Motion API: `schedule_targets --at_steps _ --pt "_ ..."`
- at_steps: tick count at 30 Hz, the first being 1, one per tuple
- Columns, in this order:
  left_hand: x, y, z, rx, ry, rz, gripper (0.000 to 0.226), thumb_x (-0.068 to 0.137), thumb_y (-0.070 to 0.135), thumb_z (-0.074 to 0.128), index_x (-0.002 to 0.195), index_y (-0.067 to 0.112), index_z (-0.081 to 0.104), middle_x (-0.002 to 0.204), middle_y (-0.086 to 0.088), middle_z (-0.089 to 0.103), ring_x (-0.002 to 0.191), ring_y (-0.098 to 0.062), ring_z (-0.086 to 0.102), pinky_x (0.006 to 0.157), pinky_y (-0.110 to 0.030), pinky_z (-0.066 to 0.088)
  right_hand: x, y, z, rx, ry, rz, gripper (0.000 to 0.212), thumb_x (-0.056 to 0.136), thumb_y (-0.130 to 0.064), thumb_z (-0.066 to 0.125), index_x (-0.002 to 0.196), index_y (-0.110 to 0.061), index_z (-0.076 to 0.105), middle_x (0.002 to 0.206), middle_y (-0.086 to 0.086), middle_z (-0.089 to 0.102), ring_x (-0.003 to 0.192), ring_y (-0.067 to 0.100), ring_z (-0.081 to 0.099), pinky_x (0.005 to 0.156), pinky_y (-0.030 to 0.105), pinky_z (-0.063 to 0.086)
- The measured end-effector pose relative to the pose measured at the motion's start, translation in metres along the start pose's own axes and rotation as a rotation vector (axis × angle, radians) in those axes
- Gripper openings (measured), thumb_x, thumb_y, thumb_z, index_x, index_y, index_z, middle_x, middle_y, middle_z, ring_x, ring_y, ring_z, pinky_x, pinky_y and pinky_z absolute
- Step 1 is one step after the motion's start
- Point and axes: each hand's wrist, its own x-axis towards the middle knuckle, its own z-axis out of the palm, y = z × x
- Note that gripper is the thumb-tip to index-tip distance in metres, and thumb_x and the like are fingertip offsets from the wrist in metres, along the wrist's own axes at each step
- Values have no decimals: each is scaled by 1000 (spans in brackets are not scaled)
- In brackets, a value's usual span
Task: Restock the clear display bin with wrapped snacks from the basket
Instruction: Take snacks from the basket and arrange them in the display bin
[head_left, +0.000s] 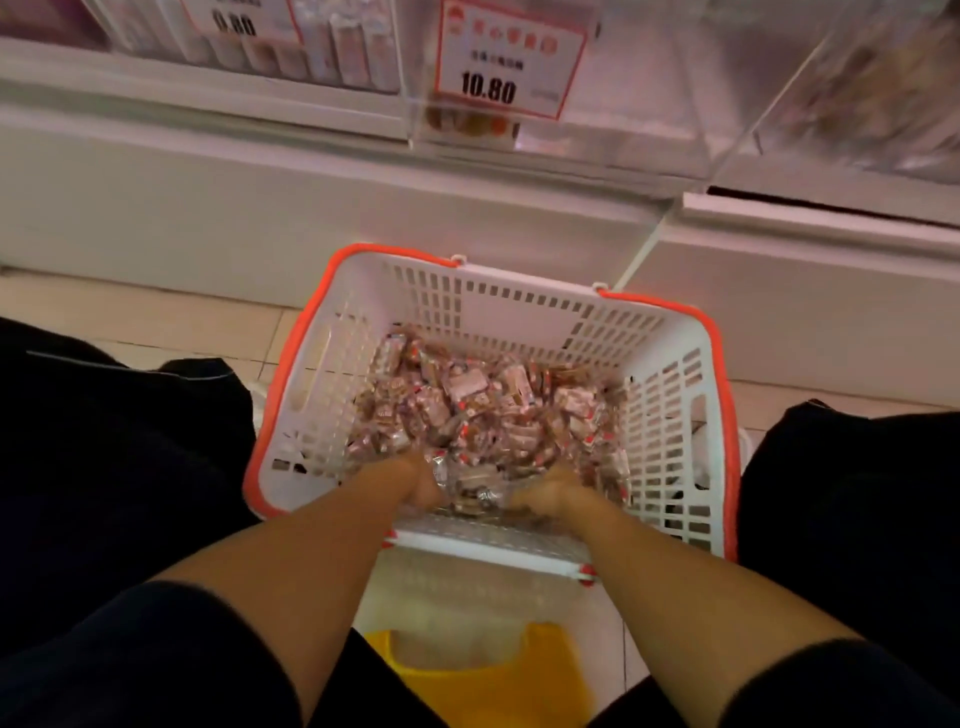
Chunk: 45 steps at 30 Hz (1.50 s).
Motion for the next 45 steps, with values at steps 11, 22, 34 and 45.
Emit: schedule_targets --at_steps 11,22,34,45 --pt "44 21 13 -100 -4 -25 109 84 70 53 153 -2 11 160 -23 14 147 -39 17 119 -42 23 41 -10 7 -414 118 -193 74 56 -19 96 119 -11 59 113 9 70 95 23 66 84 34 58" --pt "54 22 12 -462 -58 31 54 84 44 73 106 -4 60 89 -15 65 79 -26 62 81 -38 54 34 -16 3 -218 66 -215 22 75 3 81 95 0 72 97 8 67 85 26 65 59 33 60" --pt "36 7 9 -1001 -1 3 25 95 3 58 120 0 62 97 -13 68 75 -25 62 61 -33 47 -11 -32 -23 293 53 -189 20 81 16 68 98 5 66 93 16 69 83 25 71 53 23 58" --pt "-14 25 -33 -1429 -181 387 36 97 10 52 130 26 52 123 -14 65 91 -31 72 63 -28 58 -51 -62 -29 664 -216 -459 38 84 16 63 120 6 61 118 20 67 96 25 69 76 30 62"
